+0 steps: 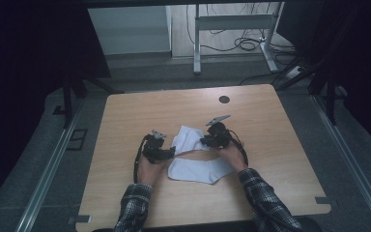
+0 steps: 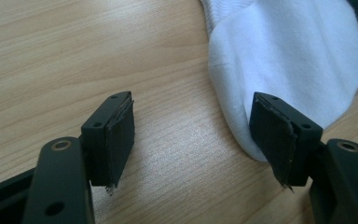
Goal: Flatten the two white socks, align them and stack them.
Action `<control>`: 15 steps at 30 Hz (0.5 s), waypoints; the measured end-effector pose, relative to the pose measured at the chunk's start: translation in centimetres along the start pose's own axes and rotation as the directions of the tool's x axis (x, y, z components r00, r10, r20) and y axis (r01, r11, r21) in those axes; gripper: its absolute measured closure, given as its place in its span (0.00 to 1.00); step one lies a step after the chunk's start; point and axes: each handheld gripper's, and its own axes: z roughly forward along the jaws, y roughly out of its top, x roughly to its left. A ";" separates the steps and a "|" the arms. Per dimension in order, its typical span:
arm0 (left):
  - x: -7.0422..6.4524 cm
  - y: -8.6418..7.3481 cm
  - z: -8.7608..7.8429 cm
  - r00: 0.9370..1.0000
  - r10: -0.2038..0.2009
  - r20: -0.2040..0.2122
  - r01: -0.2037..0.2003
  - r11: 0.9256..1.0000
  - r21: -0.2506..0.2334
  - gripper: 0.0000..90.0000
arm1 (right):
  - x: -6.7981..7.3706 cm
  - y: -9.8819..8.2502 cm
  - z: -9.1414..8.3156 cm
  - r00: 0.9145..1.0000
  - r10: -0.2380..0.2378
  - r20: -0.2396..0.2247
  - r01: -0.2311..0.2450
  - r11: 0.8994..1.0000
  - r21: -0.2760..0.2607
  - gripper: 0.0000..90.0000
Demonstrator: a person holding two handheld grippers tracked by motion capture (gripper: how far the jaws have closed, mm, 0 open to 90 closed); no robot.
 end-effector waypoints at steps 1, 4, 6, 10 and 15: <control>0.0 0.0 0.0 1.000 0.000 0.000 0.000 1.000 -0.004 0.35 | 0.2 0.0 -0.1 1.000 -0.002 0.006 0.002 1.000 0.004 0.94; 0.0 -0.2 0.0 1.000 0.002 0.000 -0.002 1.000 -0.016 0.34 | 0.5 0.3 -0.7 0.999 -0.030 0.046 0.029 0.999 0.020 0.95; 0.0 -0.3 0.1 1.000 0.010 0.000 -0.010 1.000 -0.022 0.32 | 0.6 0.7 -1.8 0.997 -0.044 0.065 0.043 0.999 0.014 0.95; -0.2 -0.3 0.3 1.000 0.009 -0.001 -0.009 1.000 -0.025 0.27 | 1.2 2.5 -4.8 0.995 -0.072 0.062 0.074 0.997 -0.032 0.95; 0.0 -0.3 0.2 1.000 0.007 -0.003 -0.007 1.000 -0.023 0.27 | 4.0 3.9 -5.4 0.990 -0.134 -0.031 0.132 0.989 -0.067 0.83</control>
